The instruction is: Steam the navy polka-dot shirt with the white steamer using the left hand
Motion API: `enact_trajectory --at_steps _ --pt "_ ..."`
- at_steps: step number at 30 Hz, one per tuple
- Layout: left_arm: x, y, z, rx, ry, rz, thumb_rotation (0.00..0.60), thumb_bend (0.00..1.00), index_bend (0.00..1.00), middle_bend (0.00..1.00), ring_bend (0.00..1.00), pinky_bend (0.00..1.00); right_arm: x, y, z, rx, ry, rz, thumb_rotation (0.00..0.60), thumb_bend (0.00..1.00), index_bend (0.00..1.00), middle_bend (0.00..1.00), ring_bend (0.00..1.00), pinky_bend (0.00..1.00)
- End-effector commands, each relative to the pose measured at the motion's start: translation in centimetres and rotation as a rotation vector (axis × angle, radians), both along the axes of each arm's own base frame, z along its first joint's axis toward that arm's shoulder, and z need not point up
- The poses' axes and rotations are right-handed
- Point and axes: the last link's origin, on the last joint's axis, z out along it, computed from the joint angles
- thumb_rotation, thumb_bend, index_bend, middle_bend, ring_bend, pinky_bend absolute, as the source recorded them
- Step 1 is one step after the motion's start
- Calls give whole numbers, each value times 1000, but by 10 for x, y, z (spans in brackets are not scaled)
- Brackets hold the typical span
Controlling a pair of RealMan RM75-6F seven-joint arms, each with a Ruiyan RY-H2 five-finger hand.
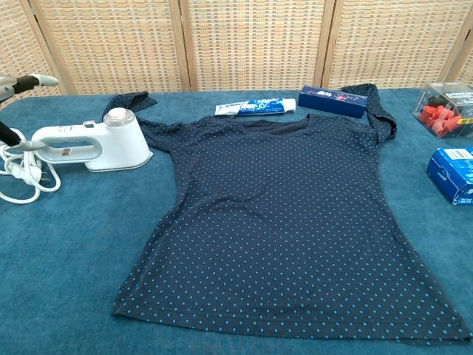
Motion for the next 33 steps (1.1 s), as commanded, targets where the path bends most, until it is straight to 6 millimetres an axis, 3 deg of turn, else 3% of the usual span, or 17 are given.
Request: enact_trajectory --at_steps 1,17,21,33 --pt "2 17 -11 -7 -10 24 600 285 0 0 0 0 -1 -1 1 -4 0 -4 600 0 43 0 0 0" --pt "6 53 -36 -32 -25 58 600 309 0 0 0 0 0 -1 3 -20 3 1 600 0 47 0 0 0" --pt "8 60 -39 -27 -39 61 600 369 0 0 0 0 1 -1 3 -20 5 3 600 0 47 0 0 0" --pt "7 73 -50 -44 -37 74 600 373 0 0 0 0 0 -2 3 -16 2 0 600 0 47 0 0 0"
